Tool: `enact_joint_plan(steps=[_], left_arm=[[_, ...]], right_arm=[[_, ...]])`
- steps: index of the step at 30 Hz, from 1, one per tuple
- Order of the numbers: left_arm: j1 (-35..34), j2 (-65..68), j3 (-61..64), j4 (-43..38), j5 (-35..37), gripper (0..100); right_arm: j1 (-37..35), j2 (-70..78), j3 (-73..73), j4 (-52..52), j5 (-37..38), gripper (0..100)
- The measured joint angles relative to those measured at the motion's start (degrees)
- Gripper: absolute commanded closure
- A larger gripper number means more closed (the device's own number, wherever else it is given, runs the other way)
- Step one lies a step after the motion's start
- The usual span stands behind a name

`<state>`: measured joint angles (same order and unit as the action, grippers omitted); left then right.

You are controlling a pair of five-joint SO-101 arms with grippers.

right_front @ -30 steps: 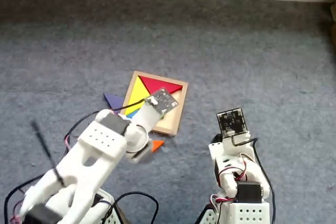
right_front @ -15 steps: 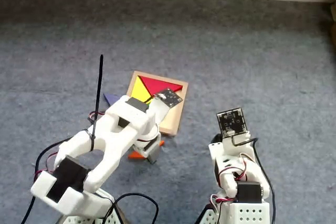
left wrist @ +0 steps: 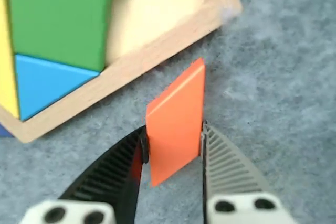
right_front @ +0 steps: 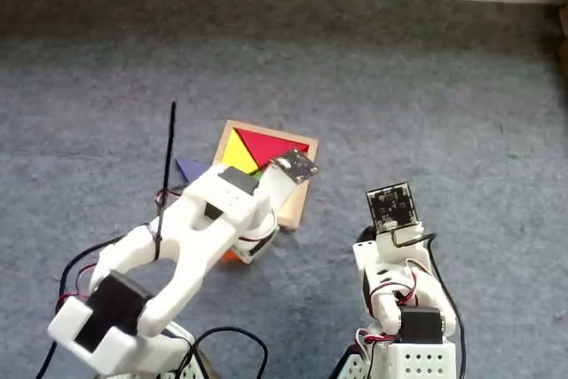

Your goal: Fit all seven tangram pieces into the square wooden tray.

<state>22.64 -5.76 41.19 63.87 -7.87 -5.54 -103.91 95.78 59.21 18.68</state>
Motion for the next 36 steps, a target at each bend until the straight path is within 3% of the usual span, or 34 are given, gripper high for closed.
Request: enact_joint_plan(steps=[5,10,25,31,36], left_arm=[[0.0,-8.0,-1.5,1.7,0.2,97],[0.0,-8.9,-4.5,1.1,8.0,97],[-0.1,18.1,-29.2,-1.8,21.5,96],[0.7,24.4,-36.3,-1.8,21.8,84],[1.7,28.4,-41.4,0.3,22.9,82]], right_arm=[[0.0,0.0,0.0,0.0,0.0,97.9],[0.0,0.0,0.0,0.0,0.0,97.9],[0.0,0.0,0.0,0.0,0.0,97.9],[0.0,0.0,0.0,0.0,0.0,97.9],[0.0,0.0,0.0,0.0,0.0,97.9]])
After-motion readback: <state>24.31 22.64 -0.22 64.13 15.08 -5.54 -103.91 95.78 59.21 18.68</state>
